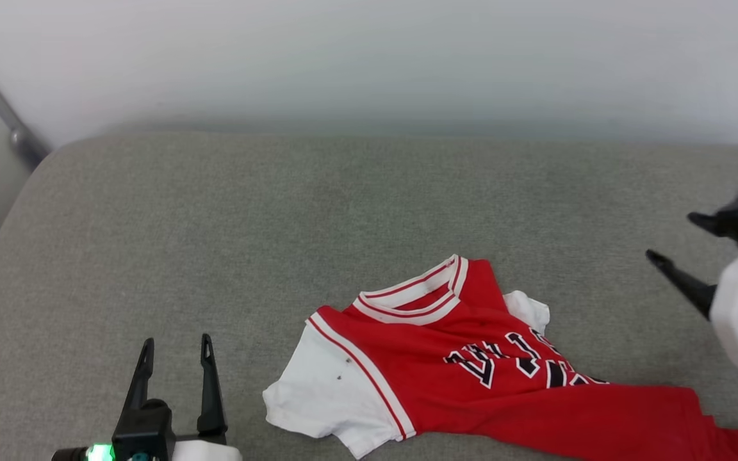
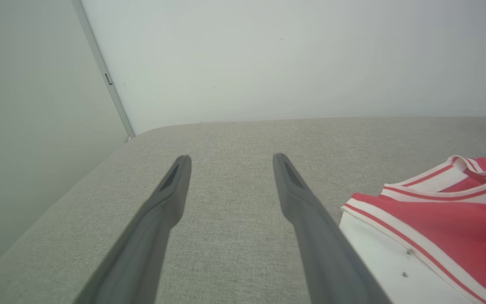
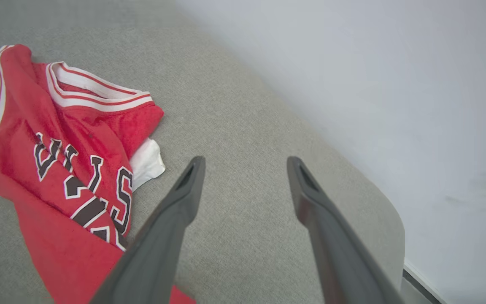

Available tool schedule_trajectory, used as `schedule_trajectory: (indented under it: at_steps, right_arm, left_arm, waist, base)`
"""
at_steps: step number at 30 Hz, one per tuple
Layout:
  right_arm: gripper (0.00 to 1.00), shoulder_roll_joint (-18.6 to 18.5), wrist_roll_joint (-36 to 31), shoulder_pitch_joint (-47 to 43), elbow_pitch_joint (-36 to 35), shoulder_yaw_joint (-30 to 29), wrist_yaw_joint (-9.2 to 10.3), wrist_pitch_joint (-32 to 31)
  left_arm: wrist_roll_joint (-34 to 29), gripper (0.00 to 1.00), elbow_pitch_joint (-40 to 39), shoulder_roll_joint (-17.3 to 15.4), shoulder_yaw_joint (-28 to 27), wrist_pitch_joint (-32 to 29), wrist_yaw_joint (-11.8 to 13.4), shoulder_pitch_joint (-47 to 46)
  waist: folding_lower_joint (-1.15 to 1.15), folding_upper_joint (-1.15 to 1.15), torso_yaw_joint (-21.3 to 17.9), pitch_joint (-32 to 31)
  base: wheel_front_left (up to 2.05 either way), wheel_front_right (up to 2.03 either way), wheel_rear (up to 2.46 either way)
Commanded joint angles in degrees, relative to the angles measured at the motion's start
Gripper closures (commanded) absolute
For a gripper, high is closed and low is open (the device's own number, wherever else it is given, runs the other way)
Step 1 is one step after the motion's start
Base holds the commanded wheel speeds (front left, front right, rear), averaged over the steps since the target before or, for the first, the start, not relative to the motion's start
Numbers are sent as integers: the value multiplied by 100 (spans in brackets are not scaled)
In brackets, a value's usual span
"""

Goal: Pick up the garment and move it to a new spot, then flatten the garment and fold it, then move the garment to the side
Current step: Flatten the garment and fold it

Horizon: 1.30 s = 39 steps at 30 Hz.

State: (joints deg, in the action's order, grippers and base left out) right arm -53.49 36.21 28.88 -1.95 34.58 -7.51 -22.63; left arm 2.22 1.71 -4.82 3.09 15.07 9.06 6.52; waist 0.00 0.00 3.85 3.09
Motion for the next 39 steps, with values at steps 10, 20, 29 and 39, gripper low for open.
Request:
schedule_trajectory:
  at_steps: [10,20,29,39]
  right_arm:
    - [0,334,557,1504,314,1603,4,-2103]
    - [0,874,830,2349,1381,2651,4,-2373]
    - [100,1101,1176,2304,2053,3822,4,-2192]
    - [100,735,1369,2850,1945,3775,5,-1046]
  left_arm:
    - [-111,0,-177,87,237,15,-29,-556]
    - [2,0,-109,156,494,15,-22,-1050]
    - [118,0,20,188,514,15,54,-1237]
    - [93,0,100,190,301,15,44,-911]
  waist:
    - [0,0,461,758]
    - [0,0,875,1510]
    - [0,0,1042,1712]
    - [0,0,631,1024]
  base:
    - [0,0,0]
    - [0,0,0]
    - [0,0,0]
    - [0,0,0]
